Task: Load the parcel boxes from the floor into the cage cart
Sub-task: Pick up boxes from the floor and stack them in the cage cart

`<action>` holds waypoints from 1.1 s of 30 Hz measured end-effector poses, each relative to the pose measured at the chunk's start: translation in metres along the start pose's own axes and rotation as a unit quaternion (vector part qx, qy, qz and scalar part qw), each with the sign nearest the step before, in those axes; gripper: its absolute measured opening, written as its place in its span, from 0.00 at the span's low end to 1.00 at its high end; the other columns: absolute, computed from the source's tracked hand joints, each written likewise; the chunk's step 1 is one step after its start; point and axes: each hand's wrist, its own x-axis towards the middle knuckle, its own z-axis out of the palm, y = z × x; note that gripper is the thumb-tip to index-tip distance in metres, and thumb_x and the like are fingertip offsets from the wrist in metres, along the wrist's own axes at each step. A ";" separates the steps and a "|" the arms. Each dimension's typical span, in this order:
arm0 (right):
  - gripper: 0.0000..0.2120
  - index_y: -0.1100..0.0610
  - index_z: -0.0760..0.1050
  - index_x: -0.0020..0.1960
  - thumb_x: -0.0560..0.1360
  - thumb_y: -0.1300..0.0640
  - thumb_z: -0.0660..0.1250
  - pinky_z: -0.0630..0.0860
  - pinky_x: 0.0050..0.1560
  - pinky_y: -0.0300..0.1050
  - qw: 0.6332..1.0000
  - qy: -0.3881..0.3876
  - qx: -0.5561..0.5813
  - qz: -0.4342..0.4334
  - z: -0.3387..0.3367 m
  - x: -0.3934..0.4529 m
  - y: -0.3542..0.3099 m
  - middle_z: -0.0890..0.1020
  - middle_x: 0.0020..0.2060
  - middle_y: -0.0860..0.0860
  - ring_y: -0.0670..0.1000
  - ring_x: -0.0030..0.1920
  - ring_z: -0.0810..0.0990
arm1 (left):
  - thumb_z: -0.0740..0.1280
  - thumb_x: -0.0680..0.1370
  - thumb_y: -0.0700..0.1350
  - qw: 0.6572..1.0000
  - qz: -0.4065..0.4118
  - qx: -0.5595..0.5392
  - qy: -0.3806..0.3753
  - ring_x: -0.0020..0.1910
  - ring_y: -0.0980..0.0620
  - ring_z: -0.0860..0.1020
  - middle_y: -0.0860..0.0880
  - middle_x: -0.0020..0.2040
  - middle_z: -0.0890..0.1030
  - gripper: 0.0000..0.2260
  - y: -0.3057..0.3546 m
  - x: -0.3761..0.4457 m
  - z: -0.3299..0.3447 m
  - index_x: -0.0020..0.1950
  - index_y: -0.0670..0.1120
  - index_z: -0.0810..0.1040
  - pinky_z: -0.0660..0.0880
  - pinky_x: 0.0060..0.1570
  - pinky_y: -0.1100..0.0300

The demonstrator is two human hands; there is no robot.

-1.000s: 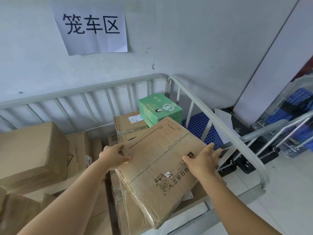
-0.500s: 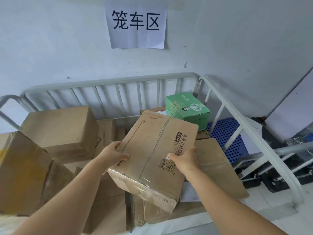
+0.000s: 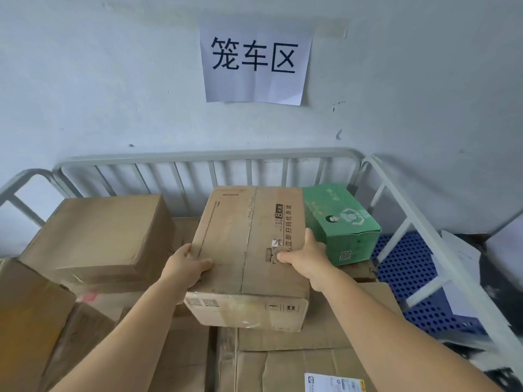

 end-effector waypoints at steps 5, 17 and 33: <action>0.43 0.49 0.52 0.78 0.71 0.59 0.74 0.73 0.57 0.47 0.999 -0.018 0.004 -0.048 -0.018 0.058 -0.017 0.67 0.68 0.51 0.51 0.58 0.72 | 0.71 0.75 0.42 0.999 0.010 -0.021 0.026 0.41 0.48 0.78 0.50 0.49 0.78 0.26 0.036 0.043 0.028 0.72 0.46 0.68 0.76 0.40 0.57; 0.41 0.54 0.46 0.80 0.77 0.53 0.68 0.60 0.73 0.53 0.993 0.003 -0.103 -0.048 -0.029 0.162 -0.007 0.60 0.77 0.52 0.55 0.75 0.60 | 0.70 0.76 0.42 0.999 -0.007 -0.009 0.040 0.52 0.48 0.75 0.50 0.59 0.75 0.29 0.062 0.109 0.096 0.75 0.47 0.63 0.75 0.57 0.50; 0.46 0.35 0.34 0.76 0.70 0.26 0.58 0.44 0.72 0.72 0.979 -0.070 -0.189 0.001 -0.063 0.172 0.034 0.46 0.80 0.44 0.62 0.77 0.36 | 0.77 0.66 0.57 0.984 0.043 0.163 -0.059 0.62 0.46 0.71 0.48 0.71 0.62 0.47 0.070 0.134 0.126 0.78 0.56 0.53 0.75 0.54 0.56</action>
